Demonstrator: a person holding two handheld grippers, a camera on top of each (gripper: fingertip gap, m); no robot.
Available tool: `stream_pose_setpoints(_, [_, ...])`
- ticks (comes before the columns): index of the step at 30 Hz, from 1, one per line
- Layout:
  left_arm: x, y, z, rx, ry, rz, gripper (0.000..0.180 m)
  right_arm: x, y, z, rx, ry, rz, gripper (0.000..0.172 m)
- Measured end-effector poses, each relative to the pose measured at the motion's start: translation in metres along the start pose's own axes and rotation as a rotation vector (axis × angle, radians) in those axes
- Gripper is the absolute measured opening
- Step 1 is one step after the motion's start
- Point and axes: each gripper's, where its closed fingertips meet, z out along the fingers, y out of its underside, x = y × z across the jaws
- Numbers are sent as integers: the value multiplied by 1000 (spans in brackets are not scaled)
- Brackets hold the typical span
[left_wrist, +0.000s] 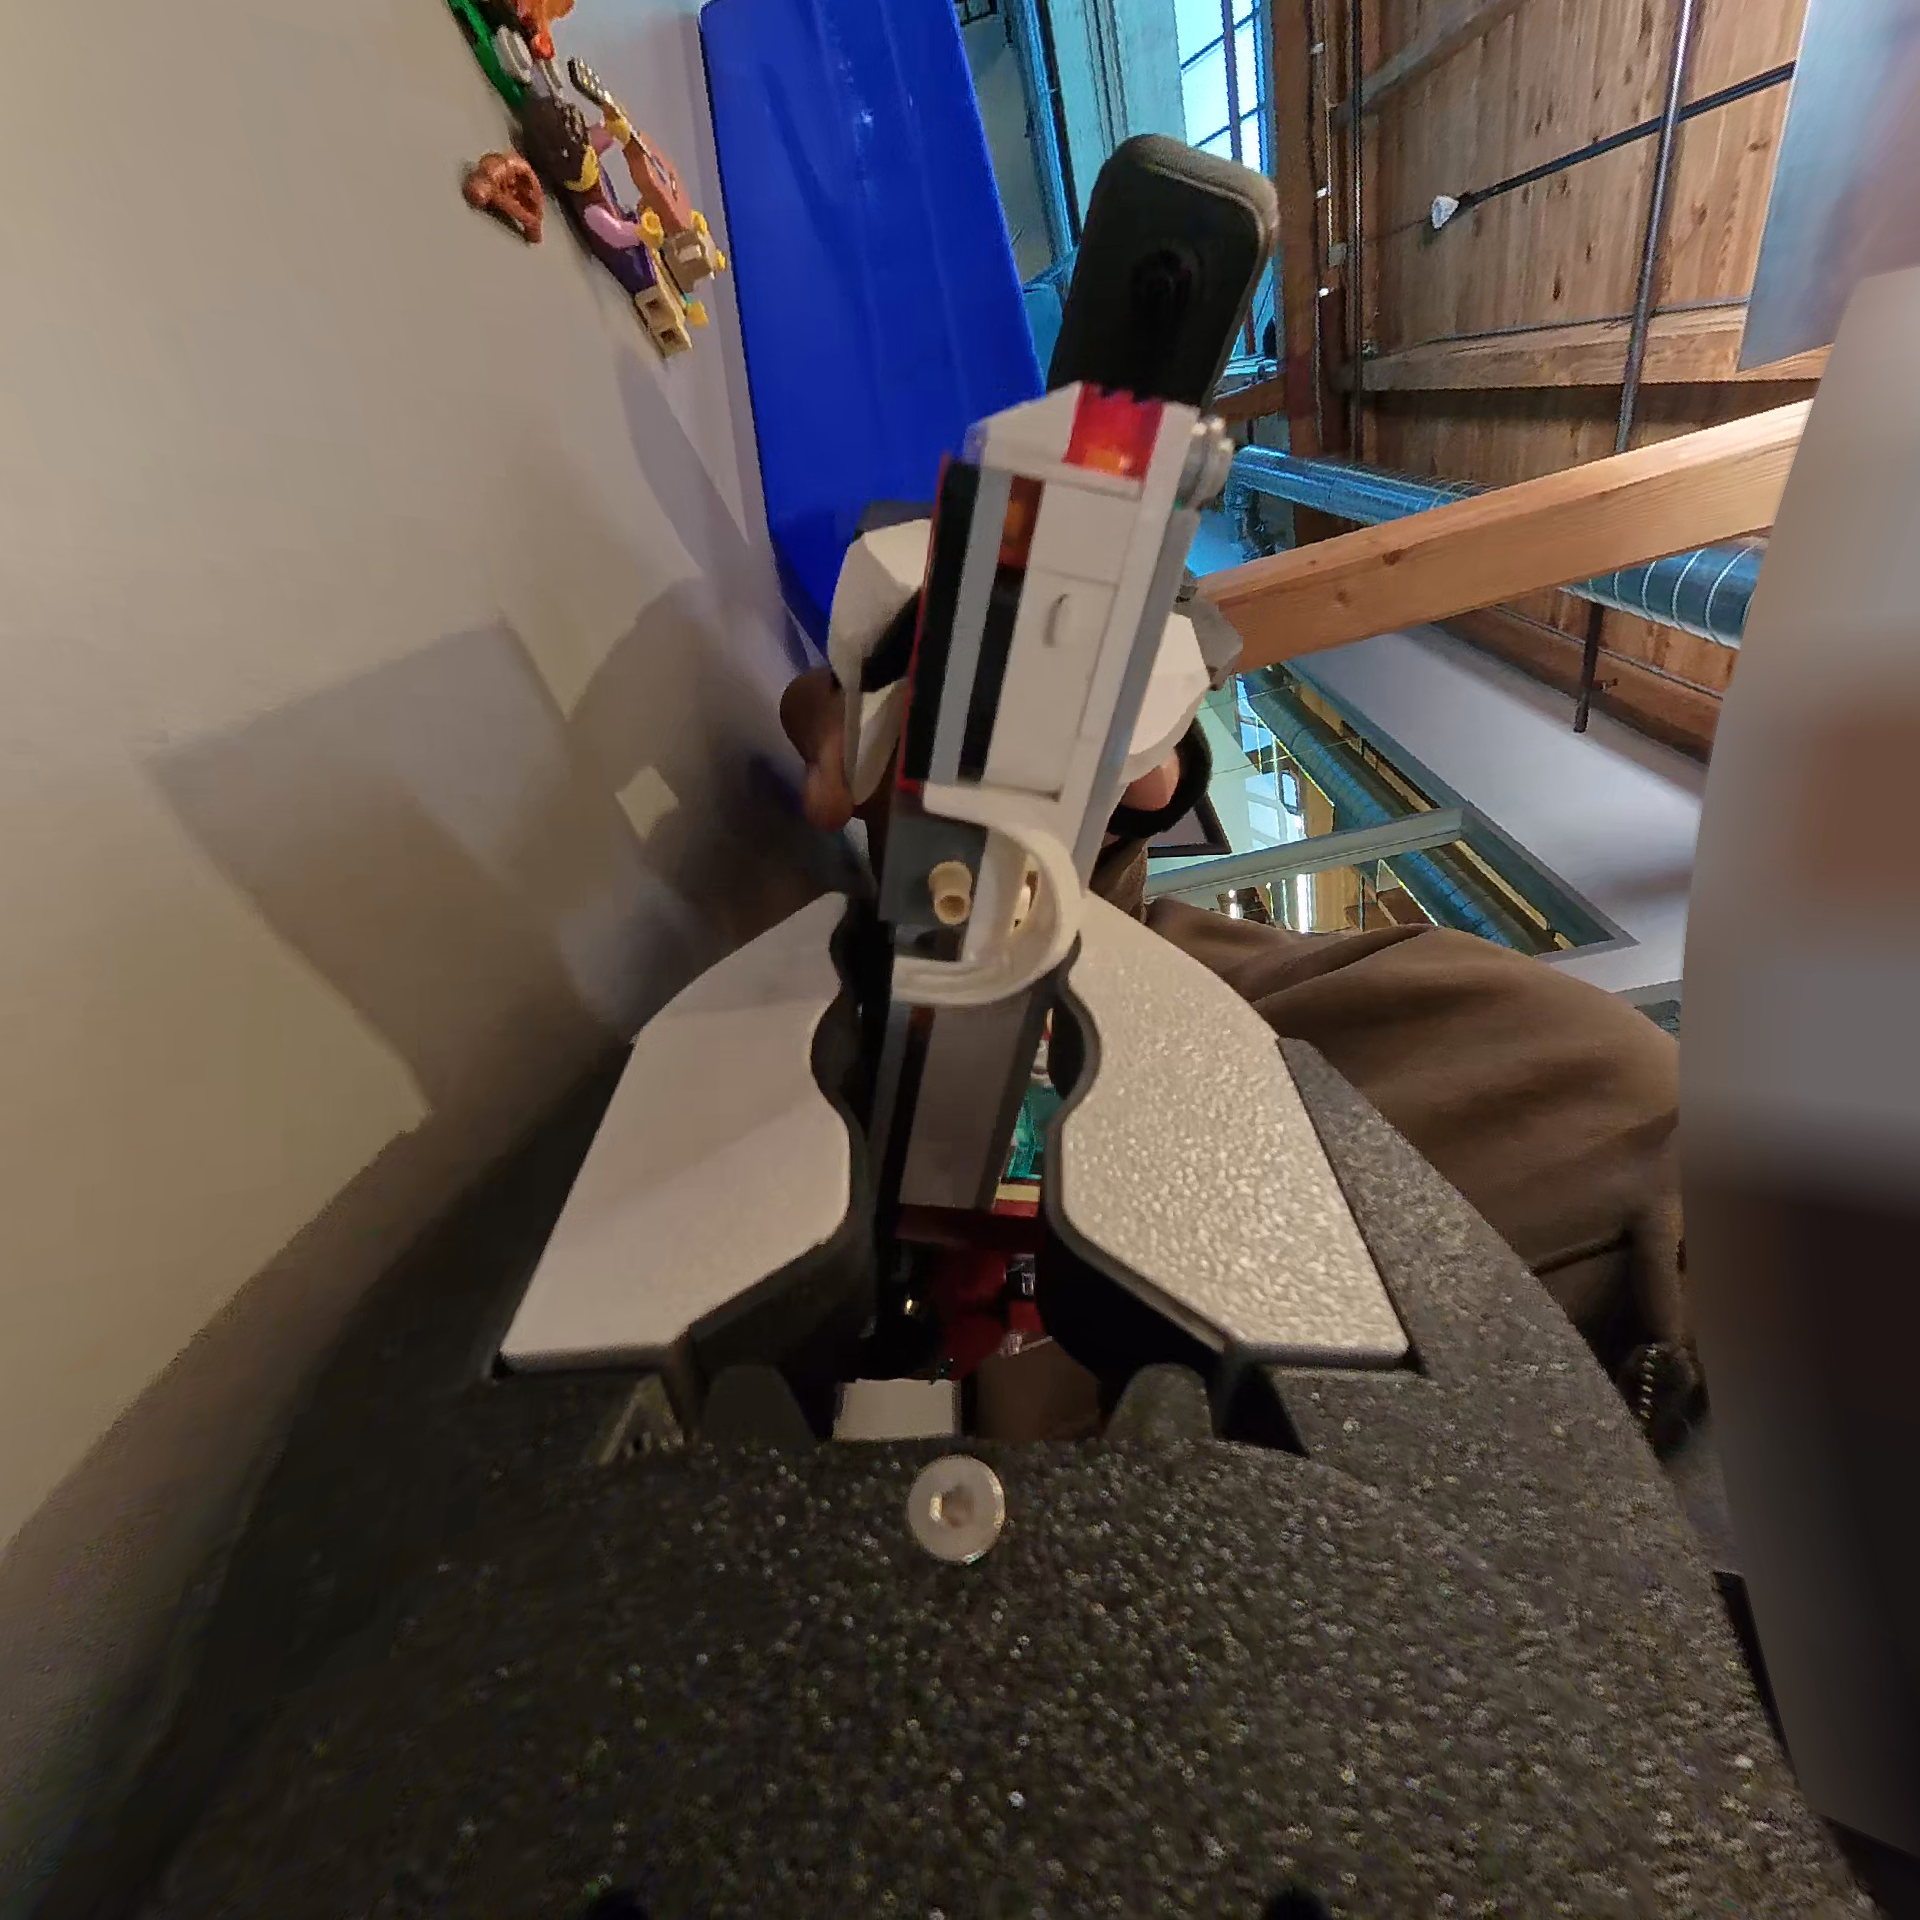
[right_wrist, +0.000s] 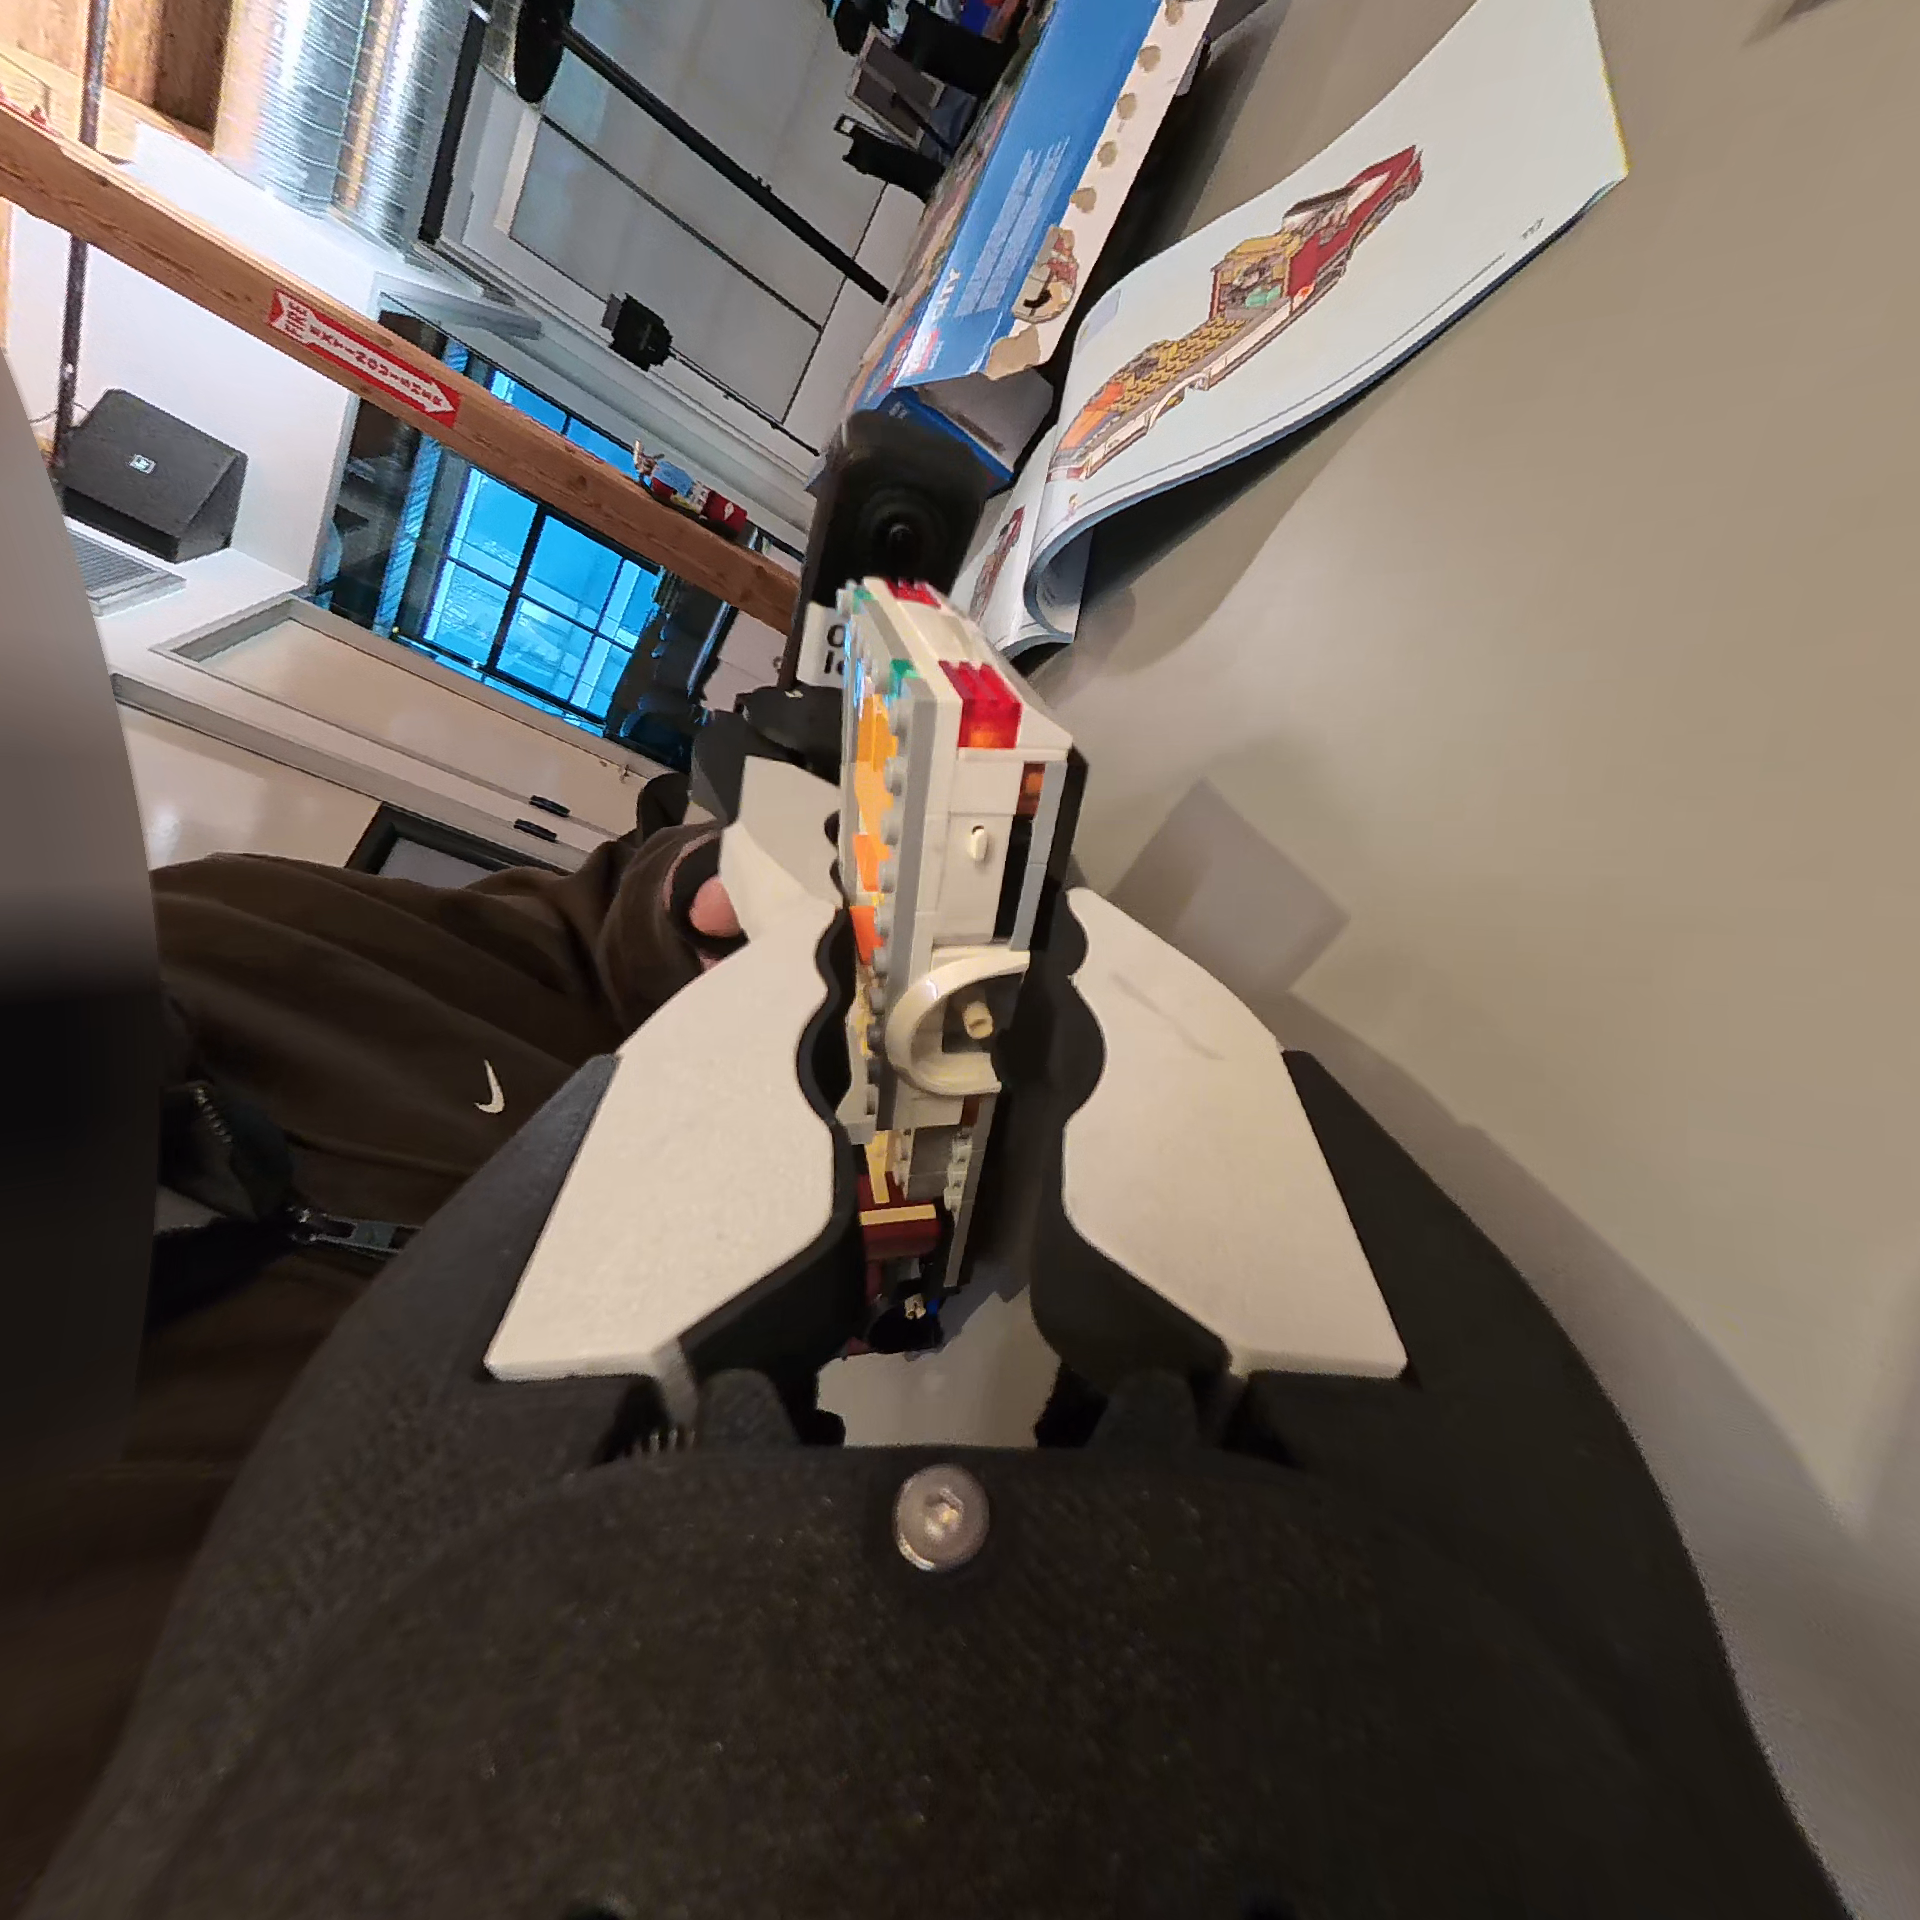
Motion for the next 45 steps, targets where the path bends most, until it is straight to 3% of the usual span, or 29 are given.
stream_pose_setpoints(5, [2,-4,-2,-42,-13,80,33,-4,6,5,-30,-21,-3,36])
stream_pose_setpoints(11, [0,13,5,-198,-44,192,32,-10,12,11,-54,-38,-14,35])
stream_pose_setpoints(16, [3,9,6,-155,5,95,31,-11,10,8,-54,-23,-49,36])
stream_pose_setpoints(20, [2,6,5,-95,24,-26,31,-14,8,2,-76,-14,-84,52])
stream_pose_setpoints(24, [-2,9,8,-66,39,-150,31,-9,11,-1,-105,33,-103,57])
stream_pose_setpoints(36, [-2,18,13,-64,25,-263,31,7,19,3,-146,111,-107,53])
stream_pose_setpoints(45, [2,16,19,-43,37,-316,32,7,14,5,-105,12,-50,43])
